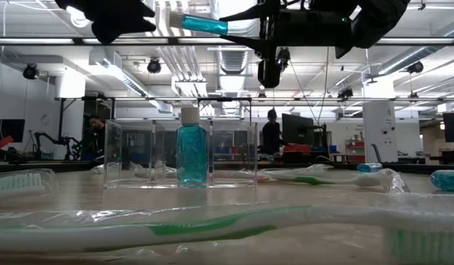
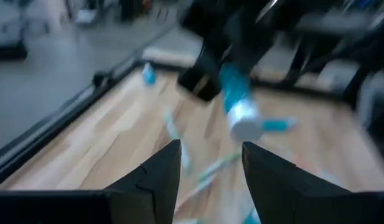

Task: Pick & Place toothbrushing station
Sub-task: Put the blue mouthwash bottle into the transparent organizer

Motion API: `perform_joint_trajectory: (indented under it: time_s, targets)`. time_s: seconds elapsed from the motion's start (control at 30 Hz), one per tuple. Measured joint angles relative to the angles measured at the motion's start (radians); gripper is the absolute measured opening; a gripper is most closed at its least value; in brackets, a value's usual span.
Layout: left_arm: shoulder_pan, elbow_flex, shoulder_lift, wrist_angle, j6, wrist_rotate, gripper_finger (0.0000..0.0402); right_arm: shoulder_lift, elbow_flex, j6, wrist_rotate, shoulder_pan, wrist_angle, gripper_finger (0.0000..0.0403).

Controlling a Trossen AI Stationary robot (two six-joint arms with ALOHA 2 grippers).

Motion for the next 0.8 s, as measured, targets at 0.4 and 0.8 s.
perform_joint_trajectory:
  time_s: [0.4, 0.8]
  targets:
    - [0.000, -0.279, -0.015, 0.446, -0.202, 0.125, 0.0175, 0.000, 0.000, 0.008, 0.003, -0.003, 0.002, 0.0096]
    - [0.001, -0.290, -0.007, 0.503, -0.202, 0.074, 0.0174, 0.000, 0.000, 0.008, 0.004, -0.009, 0.011, 0.0096]
